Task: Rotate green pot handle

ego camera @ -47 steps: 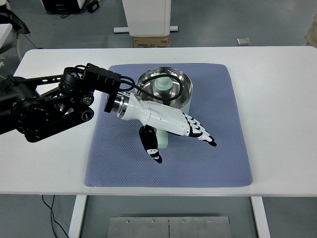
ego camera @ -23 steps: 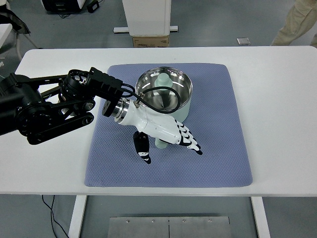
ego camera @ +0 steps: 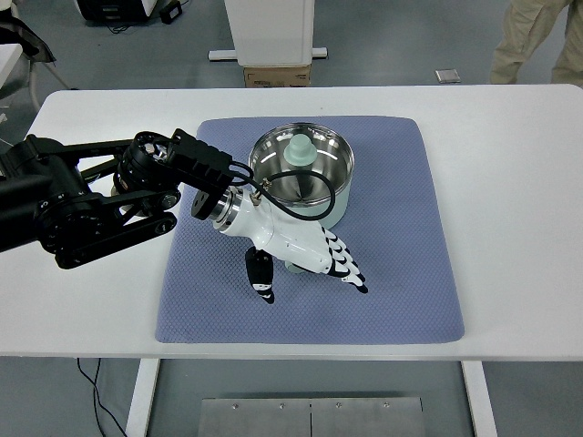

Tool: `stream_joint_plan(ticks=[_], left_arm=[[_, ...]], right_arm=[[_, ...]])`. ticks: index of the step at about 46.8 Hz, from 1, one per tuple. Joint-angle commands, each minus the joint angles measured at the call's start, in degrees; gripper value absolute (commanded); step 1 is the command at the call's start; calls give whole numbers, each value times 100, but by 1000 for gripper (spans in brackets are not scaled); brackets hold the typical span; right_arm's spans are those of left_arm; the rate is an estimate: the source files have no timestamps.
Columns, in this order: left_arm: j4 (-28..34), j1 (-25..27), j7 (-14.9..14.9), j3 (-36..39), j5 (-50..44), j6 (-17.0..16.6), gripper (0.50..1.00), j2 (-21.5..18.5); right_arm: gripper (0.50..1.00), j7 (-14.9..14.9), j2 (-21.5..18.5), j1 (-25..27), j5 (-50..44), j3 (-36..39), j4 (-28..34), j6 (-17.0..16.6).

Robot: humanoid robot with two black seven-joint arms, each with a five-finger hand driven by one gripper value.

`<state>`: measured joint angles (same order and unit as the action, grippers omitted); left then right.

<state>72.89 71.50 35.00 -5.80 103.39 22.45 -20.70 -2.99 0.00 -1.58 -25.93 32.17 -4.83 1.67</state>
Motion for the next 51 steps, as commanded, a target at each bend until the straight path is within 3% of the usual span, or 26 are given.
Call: stream_joint_plan(ticks=[1,51], left_arm=[[6,13,0,44,15,5,1000,49],[14,154,0,378,683,5,1000,119]], right_arm=[[1000,0,0,0,0,0,0,0],[1000,0,0,0,0,0,0,0]])
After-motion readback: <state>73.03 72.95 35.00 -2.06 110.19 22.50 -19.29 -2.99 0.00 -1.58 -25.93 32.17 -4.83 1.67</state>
